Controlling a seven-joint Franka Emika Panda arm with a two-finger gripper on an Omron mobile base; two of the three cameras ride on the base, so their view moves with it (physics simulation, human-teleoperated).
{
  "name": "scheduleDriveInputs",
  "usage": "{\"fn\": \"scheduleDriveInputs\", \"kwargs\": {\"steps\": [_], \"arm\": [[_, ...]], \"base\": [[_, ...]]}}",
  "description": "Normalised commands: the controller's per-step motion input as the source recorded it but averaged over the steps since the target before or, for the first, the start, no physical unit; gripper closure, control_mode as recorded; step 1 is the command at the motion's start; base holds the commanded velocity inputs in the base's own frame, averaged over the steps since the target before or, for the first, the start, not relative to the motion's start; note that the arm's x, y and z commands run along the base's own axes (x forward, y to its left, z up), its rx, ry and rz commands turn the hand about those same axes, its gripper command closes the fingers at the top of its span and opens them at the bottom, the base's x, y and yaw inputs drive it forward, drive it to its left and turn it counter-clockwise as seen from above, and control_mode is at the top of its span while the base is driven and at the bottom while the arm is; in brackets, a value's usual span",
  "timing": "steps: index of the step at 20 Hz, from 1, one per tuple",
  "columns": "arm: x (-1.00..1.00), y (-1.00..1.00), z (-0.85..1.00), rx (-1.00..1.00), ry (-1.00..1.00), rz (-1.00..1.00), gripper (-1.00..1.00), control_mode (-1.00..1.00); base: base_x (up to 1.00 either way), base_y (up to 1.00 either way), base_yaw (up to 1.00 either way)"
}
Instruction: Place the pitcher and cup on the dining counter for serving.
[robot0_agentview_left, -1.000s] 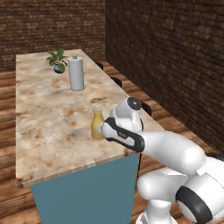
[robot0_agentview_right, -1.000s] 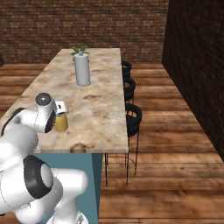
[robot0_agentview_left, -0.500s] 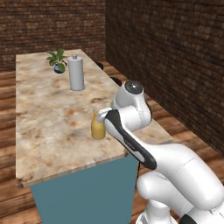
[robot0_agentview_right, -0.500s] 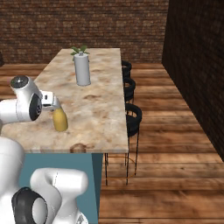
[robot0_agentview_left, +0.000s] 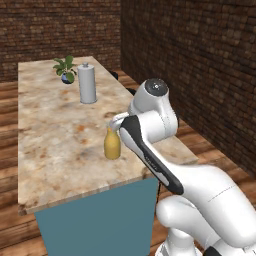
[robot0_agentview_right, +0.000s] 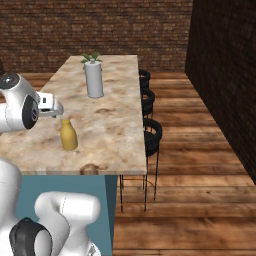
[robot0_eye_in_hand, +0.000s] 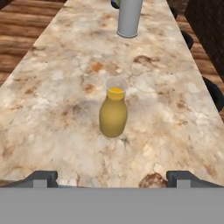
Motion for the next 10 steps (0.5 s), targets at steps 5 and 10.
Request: {"fn": "scheduleDriveInputs", "kwargs": {"steps": [5,10], "arm": [[-0.2,0.0,0.0,0.0,-0.01,0.0,-1.0,-1.0],[-0.12,0.0,0.0,0.0,-0.01,0.0,-1.0,1.0]], "base": [[0.0,0.0,0.0],[-0.53,0.0,-0.19]]}}
